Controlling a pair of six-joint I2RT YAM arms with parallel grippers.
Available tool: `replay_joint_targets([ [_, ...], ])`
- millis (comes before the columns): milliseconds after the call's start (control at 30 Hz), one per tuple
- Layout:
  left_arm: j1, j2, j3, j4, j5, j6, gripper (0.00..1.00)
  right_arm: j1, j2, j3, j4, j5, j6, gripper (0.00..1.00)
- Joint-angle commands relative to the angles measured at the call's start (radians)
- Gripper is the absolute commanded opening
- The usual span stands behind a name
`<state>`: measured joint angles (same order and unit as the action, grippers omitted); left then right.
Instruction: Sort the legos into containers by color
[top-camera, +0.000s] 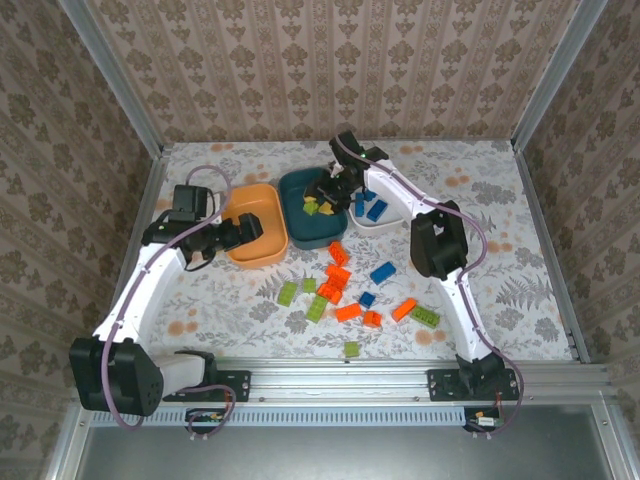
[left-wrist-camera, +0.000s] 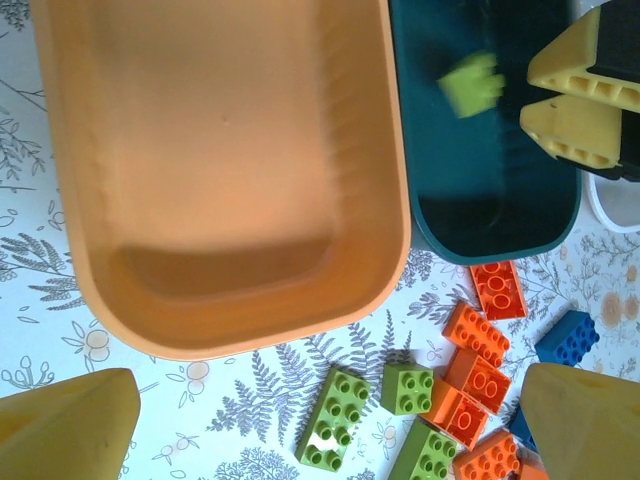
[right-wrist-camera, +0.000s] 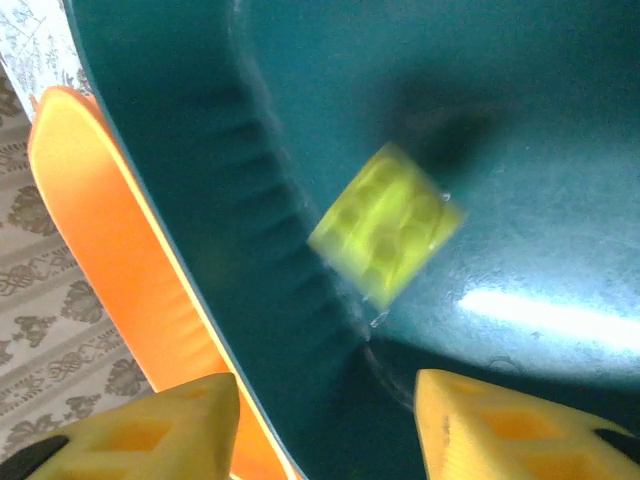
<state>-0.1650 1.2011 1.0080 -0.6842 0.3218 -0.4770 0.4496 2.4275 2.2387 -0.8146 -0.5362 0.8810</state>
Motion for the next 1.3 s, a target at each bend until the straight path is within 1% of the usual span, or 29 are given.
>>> replay_joint_targets([
  [0, 0.012, -0.001, -0.005, -0.019, 0.029, 0.012, 1.00, -0.006, 0.006, 0.057, -0.050, -0.023, 0.007, 0.55],
  [67, 0.013, 0.018, 0.003, -0.010, 0.040, 0.013, 1.00, -0.008, -0.006, 0.066, -0.066, -0.021, -0.010, 0.59],
  [167, 0.002, 0.048, 0.022, 0.004, 0.044, 0.018, 1.00, -0.015, -0.057, 0.069, -0.125, 0.005, -0.076, 0.59],
  [233, -0.018, 0.072, 0.041, 0.009, 0.037, 0.028, 1.00, -0.025, -0.117, 0.058, -0.197, 0.057, -0.170, 0.59],
  [300, -0.048, 0.102, 0.055, 0.016, 0.034, 0.031, 1.00, -0.040, -0.194, 0.011, -0.268, 0.111, -0.286, 0.59],
  [400, -0.091, 0.152, 0.064, 0.046, 0.039, 0.019, 1.00, -0.075, -0.349, -0.163, -0.355, 0.209, -0.426, 0.60],
  [467, -0.122, 0.181, 0.071, 0.078, 0.045, 0.004, 1.00, -0.104, -0.471, -0.327, -0.388, 0.282, -0.499, 0.61],
  [533, -0.153, 0.208, 0.088, 0.097, 0.039, -0.003, 1.00, -0.142, -0.576, -0.475, -0.415, 0.362, -0.518, 0.63],
  [567, -0.170, 0.224, 0.101, 0.101, 0.035, -0.006, 1.00, -0.168, -0.626, -0.550, -0.425, 0.376, -0.510, 0.63],
  [667, -0.212, 0.269, 0.142, 0.103, 0.029, -0.002, 1.00, -0.235, -0.757, -0.776, -0.407, 0.366, -0.443, 0.64],
  [767, -0.244, 0.304, 0.179, 0.103, 0.018, -0.004, 1.00, -0.252, -0.863, -0.960, -0.357, 0.342, -0.319, 0.65],
  [833, -0.259, 0.321, 0.190, 0.107, 0.012, -0.009, 1.00, -0.249, -0.929, -1.086, -0.295, 0.294, -0.177, 0.65],
  [933, -0.273, 0.347, 0.212, 0.105, 0.007, -0.019, 1.00, -0.242, -1.063, -1.312, -0.114, 0.176, 0.133, 0.64],
  [967, -0.275, 0.353, 0.220, 0.101, 0.004, -0.018, 1.00, -0.256, -1.102, -1.361, -0.084, 0.152, 0.221, 0.63],
  [1033, -0.277, 0.363, 0.233, 0.101, -0.001, -0.020, 1.00, -0.254, -1.172, -1.422, -0.021, 0.175, 0.358, 0.62],
  [1100, -0.280, 0.376, 0.252, 0.088, -0.001, -0.014, 1.00, -0.239, -1.201, -1.447, -0.018, 0.191, 0.456, 0.61],
  [1200, -0.278, 0.387, 0.274, 0.060, -0.009, 0.004, 1.00, -0.209, -1.199, -1.455, -0.033, 0.200, 0.525, 0.60],
  [1267, -0.277, 0.386, 0.274, 0.057, -0.013, 0.006, 1.00, -0.200, -1.187, -1.478, -0.009, 0.192, 0.555, 0.59],
])
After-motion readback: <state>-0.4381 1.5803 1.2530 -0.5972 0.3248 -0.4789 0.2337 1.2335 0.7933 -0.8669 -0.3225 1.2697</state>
